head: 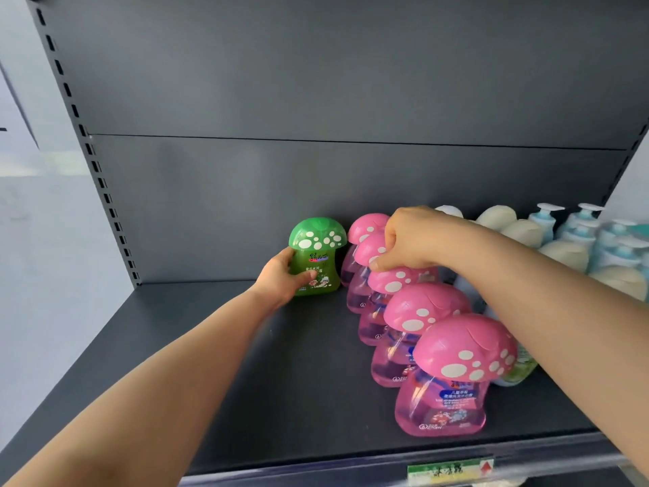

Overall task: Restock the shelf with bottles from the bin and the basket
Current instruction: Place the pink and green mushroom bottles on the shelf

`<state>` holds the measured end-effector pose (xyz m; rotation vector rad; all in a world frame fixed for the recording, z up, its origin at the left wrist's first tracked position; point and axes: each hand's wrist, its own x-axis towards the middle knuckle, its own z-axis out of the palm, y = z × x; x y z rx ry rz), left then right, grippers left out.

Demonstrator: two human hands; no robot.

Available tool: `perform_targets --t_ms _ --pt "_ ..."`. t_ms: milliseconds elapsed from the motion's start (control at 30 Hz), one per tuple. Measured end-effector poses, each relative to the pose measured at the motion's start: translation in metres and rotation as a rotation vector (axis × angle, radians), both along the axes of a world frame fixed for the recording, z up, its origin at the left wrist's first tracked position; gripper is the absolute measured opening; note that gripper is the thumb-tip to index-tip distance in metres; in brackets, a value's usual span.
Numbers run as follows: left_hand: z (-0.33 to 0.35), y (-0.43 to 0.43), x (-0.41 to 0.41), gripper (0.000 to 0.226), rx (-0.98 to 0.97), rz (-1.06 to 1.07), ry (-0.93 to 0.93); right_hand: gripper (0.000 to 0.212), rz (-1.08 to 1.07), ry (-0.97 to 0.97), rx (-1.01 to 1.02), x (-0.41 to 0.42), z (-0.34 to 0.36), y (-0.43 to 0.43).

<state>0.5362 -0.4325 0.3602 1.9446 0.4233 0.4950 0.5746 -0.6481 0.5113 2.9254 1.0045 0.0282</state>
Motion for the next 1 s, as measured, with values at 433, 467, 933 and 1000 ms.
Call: perform_targets --t_ms 433,467,933,1000 --pt "0.012 -0.007 0.002 0.050 0.288 0.112 0.172 0.038 0.006 -0.026 0.117 -0.008 -0.005 -0.007" --pt "0.013 -0.008 0.002 0.052 0.314 0.129 0.194 0.038 0.008 -0.022 0.120 -0.010 -0.005 -0.009" --pt "0.046 -0.119 -0.086 0.037 0.373 -0.058 -0.314 0.037 -0.018 -0.069 0.526 -0.065 -0.019 -0.097" --pt "0.045 -0.142 -0.093 0.038 0.303 -0.173 -0.285 0.040 -0.054 -0.095 0.567 -0.081 -0.031 -0.107"
